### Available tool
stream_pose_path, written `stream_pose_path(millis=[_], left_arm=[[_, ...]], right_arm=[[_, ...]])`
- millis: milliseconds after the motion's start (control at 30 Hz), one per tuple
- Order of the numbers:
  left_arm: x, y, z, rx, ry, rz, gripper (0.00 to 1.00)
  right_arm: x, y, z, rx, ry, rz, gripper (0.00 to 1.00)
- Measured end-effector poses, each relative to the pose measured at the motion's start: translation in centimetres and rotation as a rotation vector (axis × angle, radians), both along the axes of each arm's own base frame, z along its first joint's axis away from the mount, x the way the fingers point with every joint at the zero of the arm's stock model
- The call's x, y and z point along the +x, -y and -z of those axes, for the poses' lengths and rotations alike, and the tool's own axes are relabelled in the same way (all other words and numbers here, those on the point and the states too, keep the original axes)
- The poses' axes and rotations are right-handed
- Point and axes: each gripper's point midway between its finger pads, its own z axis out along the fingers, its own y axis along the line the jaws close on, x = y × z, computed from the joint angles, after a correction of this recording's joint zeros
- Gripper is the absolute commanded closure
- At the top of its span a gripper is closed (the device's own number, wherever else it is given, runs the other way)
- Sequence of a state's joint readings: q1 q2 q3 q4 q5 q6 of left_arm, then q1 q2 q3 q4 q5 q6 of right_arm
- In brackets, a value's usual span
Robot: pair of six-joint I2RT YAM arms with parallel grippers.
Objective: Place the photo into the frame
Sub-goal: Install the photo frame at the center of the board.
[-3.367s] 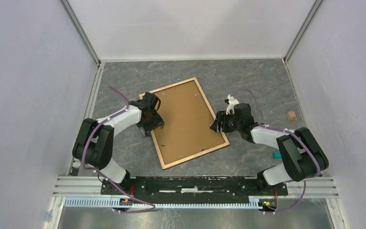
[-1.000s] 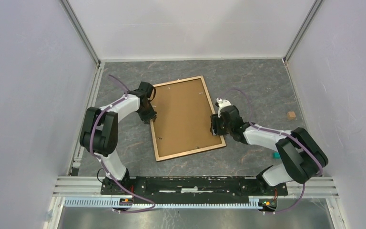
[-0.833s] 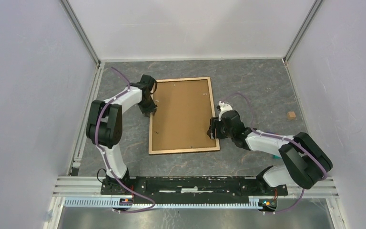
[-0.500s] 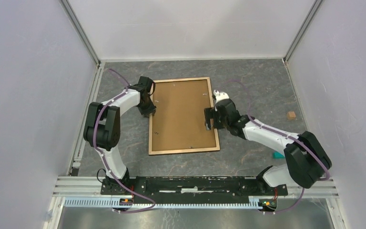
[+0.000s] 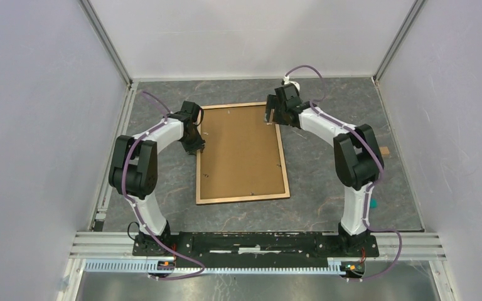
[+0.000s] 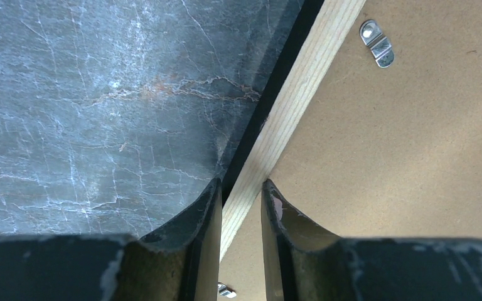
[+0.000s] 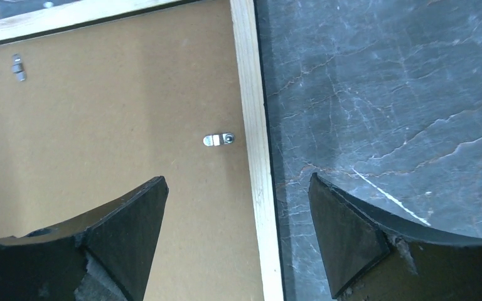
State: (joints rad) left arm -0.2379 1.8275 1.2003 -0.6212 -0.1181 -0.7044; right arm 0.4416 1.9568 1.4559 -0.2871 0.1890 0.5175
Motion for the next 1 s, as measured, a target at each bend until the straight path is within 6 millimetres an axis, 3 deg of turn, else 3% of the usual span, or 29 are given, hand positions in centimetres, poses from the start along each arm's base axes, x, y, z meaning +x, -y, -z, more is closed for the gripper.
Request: stream_pose_path(millis=[167,400,667,800,1000], left_arm=[[0.0,0.1,0.0,-0.006,-0.002,0.001,0.8],[-0.1,0.2,0.0,-0.014,-0.004,0.004,0.8],[-0.1,0.2,0.0,-0.014,-0.004,0.004,0.8],[-0.1,0.2,0.0,-0.014,-0.004,0.004,0.8],[-0.1,0.2,0.0,-0.014,-0.004,0.004,0.8]], right_arm=[[0.8,0.2,2.8,-0.02,-0.059,0.082,0.14],[3.0,-0.1,3.9,-0.042,-0.053,0.139,0.18],[3.1,0.3,6.0,-0.07,-0.081,0.157,0.25],[3.1,0.1,5.9,-0.075,-0.08,0.15,0.27],[2.8,-0.3,6.0,-0.071,-0.069,0.134,0.37]])
